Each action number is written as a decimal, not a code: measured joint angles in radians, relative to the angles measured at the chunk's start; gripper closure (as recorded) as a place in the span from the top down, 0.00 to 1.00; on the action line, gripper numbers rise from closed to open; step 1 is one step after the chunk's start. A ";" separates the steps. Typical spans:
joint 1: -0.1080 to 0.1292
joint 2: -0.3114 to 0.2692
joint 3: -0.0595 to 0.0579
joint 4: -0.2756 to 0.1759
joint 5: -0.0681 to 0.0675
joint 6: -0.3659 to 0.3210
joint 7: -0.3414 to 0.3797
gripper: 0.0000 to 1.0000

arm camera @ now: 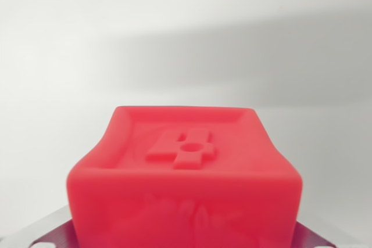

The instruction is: Destack cube

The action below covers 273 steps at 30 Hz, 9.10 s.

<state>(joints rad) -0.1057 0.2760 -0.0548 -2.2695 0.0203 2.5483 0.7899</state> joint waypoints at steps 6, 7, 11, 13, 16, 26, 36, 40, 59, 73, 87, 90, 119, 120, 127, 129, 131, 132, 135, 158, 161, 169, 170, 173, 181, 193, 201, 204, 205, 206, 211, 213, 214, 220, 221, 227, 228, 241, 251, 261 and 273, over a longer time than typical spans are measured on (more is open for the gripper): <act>-0.015 0.020 0.000 0.030 0.001 -0.011 -0.021 0.00; -0.018 0.023 0.000 0.035 0.001 -0.013 -0.025 0.00; -0.028 0.035 0.000 0.055 0.002 -0.020 -0.039 0.00; -0.033 0.043 0.000 0.066 0.002 -0.024 -0.046 0.00; -0.040 0.052 0.000 0.080 0.003 -0.030 -0.055 0.00; -0.064 0.085 0.000 0.134 0.005 -0.049 -0.089 0.00; -0.086 0.120 0.000 0.190 0.007 -0.072 -0.122 0.00; -0.095 0.134 0.000 0.214 0.007 -0.080 -0.134 0.00; -0.134 0.202 0.000 0.325 0.009 -0.123 -0.188 0.00; -0.160 0.253 0.000 0.410 0.010 -0.158 -0.225 0.00; -0.184 0.307 0.001 0.502 0.012 -0.196 -0.260 0.00; -0.189 0.320 0.001 0.525 0.012 -0.205 -0.267 0.00; -0.196 0.469 0.008 0.551 0.018 -0.092 -0.273 0.00; -0.197 0.474 0.008 0.552 0.019 -0.088 -0.273 0.00; -0.198 0.503 0.011 0.562 0.020 -0.068 -0.274 0.00; -0.199 0.509 0.011 0.564 0.020 -0.064 -0.274 0.00; -0.199 0.516 0.012 0.566 0.020 -0.059 -0.274 0.00; -0.199 0.519 0.012 0.567 0.020 -0.057 -0.274 0.00; -0.200 0.527 0.013 0.570 0.020 -0.053 -0.274 0.00; -0.202 0.546 0.015 0.580 0.020 -0.039 -0.274 1.00; -0.202 0.551 0.015 0.581 0.020 -0.037 -0.274 1.00; -0.202 0.554 0.015 0.582 0.020 -0.036 -0.274 1.00; -0.202 0.554 0.015 0.582 0.020 -0.036 -0.274 1.00; -0.202 0.554 0.015 0.582 0.020 -0.036 -0.274 1.00; -0.202 0.554 0.015 0.582 0.020 -0.036 -0.274 1.00; -0.202 0.546 0.015 0.579 0.020 -0.039 -0.274 1.00; -0.202 0.514 0.015 0.568 0.020 -0.058 -0.274 1.00; -0.202 0.497 0.014 0.563 0.020 -0.070 -0.274 1.00; -0.202 0.491 0.014 0.562 0.020 -0.075 -0.274 1.00; -0.202 0.485 0.014 0.560 0.020 -0.079 -0.274 1.00; -0.201 0.452 0.013 0.549 0.020 -0.101 -0.274 1.00; -0.200 0.437 0.012 0.547 0.020 -0.113 -0.274 1.00; -0.200 0.430 0.012 0.545 0.020 -0.118 -0.274 1.00; -0.199 0.390 0.010 0.539 0.019 -0.152 -0.274 1.00; -0.199 0.386 0.010 0.539 0.019 -0.155 -0.274 1.00; -0.198 0.345 0.009 0.536 0.018 -0.194 -0.274 1.00; -0.198 0.337 0.008 0.536 0.018 -0.201 -0.274 1.00; -0.196 0.246 0.005 0.545 0.014 -0.300 -0.272 1.00; -0.196 0.191 0.004 0.571 0.012 -0.380 -0.271 1.00; -0.196 0.154 0.003 0.605 0.009 -0.452 -0.269 1.00; -0.196 0.124 0.002 0.650 0.008 -0.527 -0.268 1.00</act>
<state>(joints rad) -0.3016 0.3998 -0.0525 -1.6194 0.0283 2.0217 0.5217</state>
